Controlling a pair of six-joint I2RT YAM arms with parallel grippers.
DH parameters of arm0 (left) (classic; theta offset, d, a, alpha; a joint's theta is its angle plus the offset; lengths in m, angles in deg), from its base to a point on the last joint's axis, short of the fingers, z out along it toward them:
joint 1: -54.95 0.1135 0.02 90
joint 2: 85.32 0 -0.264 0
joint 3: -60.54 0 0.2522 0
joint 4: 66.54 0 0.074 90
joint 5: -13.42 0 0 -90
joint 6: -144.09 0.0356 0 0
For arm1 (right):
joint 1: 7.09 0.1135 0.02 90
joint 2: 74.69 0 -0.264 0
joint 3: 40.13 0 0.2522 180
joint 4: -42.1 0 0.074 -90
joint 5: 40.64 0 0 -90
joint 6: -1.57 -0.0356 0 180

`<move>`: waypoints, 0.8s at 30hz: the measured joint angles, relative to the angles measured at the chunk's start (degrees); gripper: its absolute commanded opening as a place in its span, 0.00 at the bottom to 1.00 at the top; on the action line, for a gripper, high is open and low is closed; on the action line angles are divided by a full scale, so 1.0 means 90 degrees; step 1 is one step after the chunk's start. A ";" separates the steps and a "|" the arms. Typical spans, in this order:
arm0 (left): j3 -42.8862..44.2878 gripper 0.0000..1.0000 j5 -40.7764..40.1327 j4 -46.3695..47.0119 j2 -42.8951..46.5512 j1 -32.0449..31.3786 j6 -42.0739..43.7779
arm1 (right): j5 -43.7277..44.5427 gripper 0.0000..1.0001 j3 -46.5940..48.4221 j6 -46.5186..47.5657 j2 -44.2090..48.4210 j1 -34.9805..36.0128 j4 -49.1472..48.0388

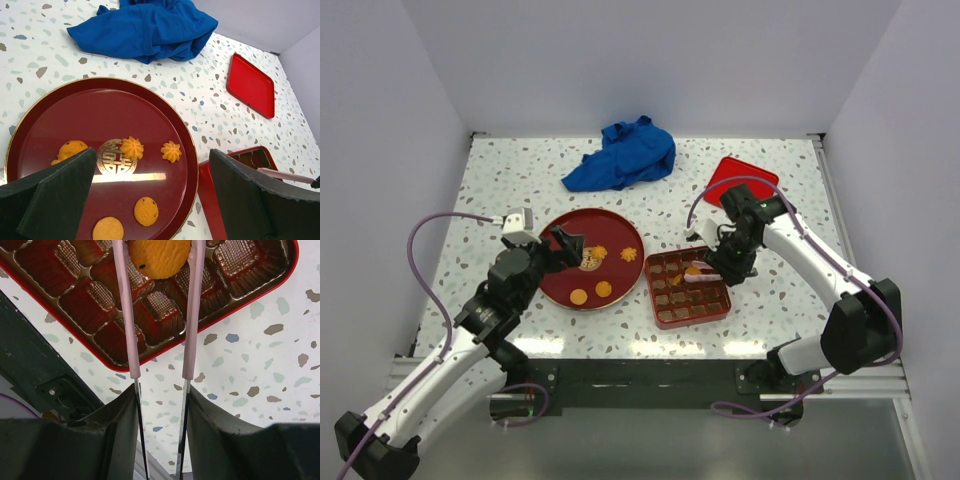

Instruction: Pack the cookies

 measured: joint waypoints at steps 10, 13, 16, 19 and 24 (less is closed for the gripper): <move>0.0000 1.00 -0.0002 -0.0007 0.0075 0.0000 0.0000 | 0.0000 0.44 0.0000 -0.0049 0.0000 0.0000 -0.0063; 0.0000 1.00 -0.0005 -0.0007 0.0083 0.0000 0.0000 | 0.0000 0.40 0.0000 -0.0063 0.0000 0.0000 -0.0068; 0.0000 1.00 -0.0005 -0.0012 0.0083 0.0000 0.0000 | -0.0002 0.34 0.0005 -0.0070 0.0000 0.0000 -0.0066; 0.0000 1.00 -0.0005 -0.0032 0.0095 0.0000 0.0000 | -0.0005 0.31 0.0012 -0.0087 0.0000 0.0007 -0.0066; 0.0000 1.00 -0.0005 -0.0046 0.0107 0.0000 0.0000 | -0.0005 0.33 0.0012 -0.0085 0.0000 0.0017 -0.0063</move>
